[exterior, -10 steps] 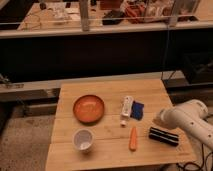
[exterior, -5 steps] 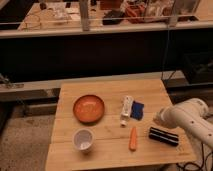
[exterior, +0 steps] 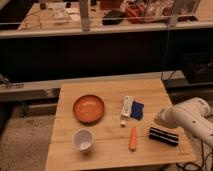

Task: Push the eraser across the table

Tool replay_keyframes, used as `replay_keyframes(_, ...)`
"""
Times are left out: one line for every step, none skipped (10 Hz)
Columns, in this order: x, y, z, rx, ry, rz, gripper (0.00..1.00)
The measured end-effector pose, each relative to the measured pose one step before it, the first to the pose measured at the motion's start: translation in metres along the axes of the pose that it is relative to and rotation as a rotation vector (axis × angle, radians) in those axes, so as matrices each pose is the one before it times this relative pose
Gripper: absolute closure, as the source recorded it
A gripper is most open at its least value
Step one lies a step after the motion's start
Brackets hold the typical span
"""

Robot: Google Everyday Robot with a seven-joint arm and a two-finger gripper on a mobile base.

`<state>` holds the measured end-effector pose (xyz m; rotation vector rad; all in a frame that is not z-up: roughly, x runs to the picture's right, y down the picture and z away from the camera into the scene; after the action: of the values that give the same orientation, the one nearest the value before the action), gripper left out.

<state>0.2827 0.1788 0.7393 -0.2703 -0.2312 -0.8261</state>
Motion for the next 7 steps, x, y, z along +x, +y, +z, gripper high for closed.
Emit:
replay_keyframes(-0.00057,-0.00027,-0.00034,-0.00036,-0.0012,-0.0039,0.99)
replay_keyframes(-0.00037,0.00067,-0.00113,-0.00055,-0.00084,-0.00241,0.96)
replay_keyframes(-0.00002,0.00186,0.00014,-0.01127,-0.00426,-0.0059,0.88)
replay_keyframes(-0.0013,0.00255,0.00765,-0.02392,-0.01141,-0.01397,0.76)
replay_keyframes(-0.00086,0.00169,0.00659,-0.01852,-0.00878,-0.0113,0.72)
replay_keyframes(-0.0015,0.00542,0.00797,-0.02458,-0.01071,-0.01036,0.72)
replay_keyframes(-0.00163,0.00758,0.00901,-0.02858,-0.01069,-0.00948,0.79)
